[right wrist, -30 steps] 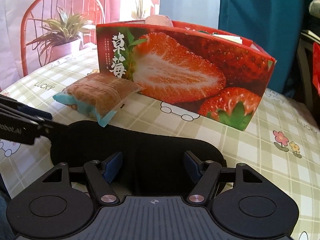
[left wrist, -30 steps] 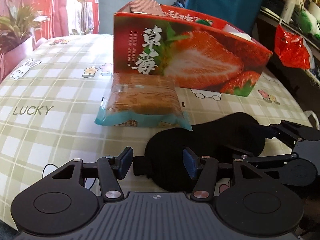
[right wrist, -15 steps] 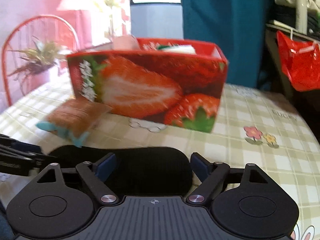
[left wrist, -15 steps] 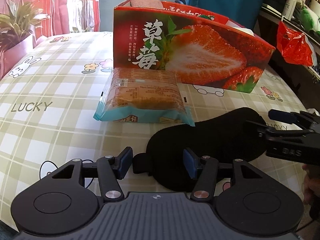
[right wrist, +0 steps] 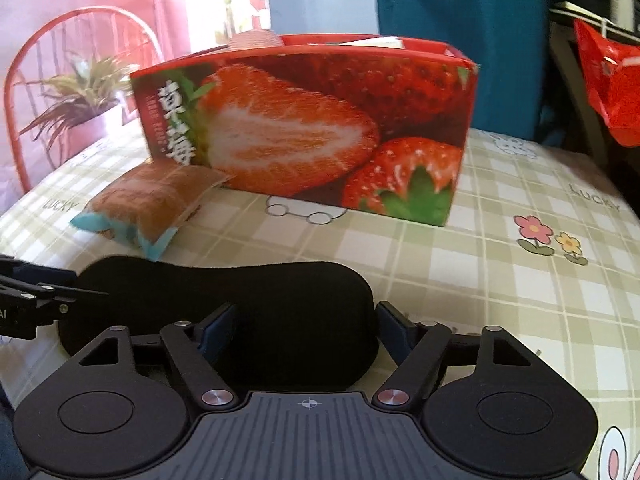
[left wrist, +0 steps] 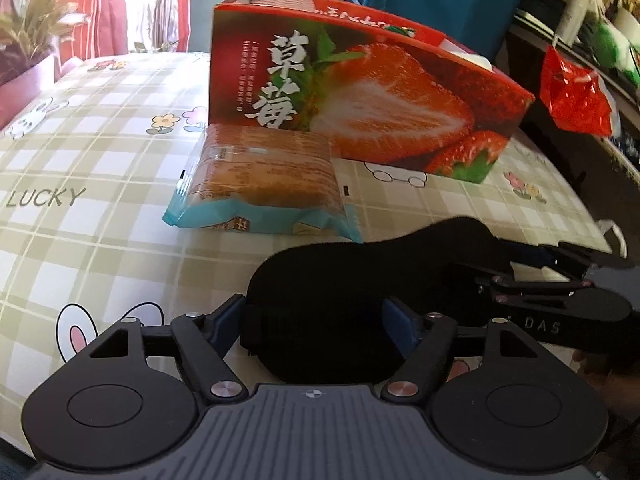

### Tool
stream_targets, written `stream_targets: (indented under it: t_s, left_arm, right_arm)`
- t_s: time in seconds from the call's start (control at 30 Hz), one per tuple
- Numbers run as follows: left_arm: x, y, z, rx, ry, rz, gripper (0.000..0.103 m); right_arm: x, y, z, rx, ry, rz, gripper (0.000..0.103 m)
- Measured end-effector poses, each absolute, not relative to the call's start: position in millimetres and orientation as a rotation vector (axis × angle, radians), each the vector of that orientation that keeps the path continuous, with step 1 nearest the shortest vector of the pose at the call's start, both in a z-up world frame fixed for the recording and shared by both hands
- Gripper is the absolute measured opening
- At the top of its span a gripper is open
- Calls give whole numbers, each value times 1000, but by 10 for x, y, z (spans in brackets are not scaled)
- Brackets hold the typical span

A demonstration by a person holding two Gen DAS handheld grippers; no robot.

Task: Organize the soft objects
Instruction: 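Close both grippers on the black eye mask, then lift the black eye mask over the red box with both grippers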

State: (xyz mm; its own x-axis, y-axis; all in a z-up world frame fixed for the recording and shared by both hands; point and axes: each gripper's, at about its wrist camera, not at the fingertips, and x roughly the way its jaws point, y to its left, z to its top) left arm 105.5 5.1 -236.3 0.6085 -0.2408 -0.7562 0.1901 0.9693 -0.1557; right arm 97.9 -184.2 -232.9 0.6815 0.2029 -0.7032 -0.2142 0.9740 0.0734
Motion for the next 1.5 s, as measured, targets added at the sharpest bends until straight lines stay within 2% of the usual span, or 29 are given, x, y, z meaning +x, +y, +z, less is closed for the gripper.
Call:
stream_targets:
  t_s: [0.13,0.3,0.4,0.5,0.6,0.7,0.77,1.2,1.5]
  left_arm:
    - [1050,25,-2367,-56,880,-249,75]
    - [1055,16,-2370,-60,883,-246,74]
    - [1057,73,-2359,-67,883,-241,68]
    - [1058,130,-2337,-102,892,-259,55]
    - [999,142,-2235,-92,866,-272,52]
    - [929,152,-2072,-81,808,-298,39]
    - [907,147,-1954,-78,774,-316,35]
    - [1416,-43,-971,28,524,-332,35]
    - [2044,-178,-618,42,435,-274,36]
  right_arm:
    - [962,-1845,-2297,0,788,237,55]
    - [914,-1817,-2268,25,797,287,46]
    - [877,-1780,-2245,30,792,321,40]
    - [858,-1762,-2186,54,782,359,29]
    - [811,-1730,-2095,50,751,387,25]
    - [778,-1751,-1984,57,718,399,24]
    - [782,-1785,-1897,83,695,405,24]
    - [1403,-1995,-1030,96,483,411,23]
    - [2116,-2005,-630,81,381,381,22]
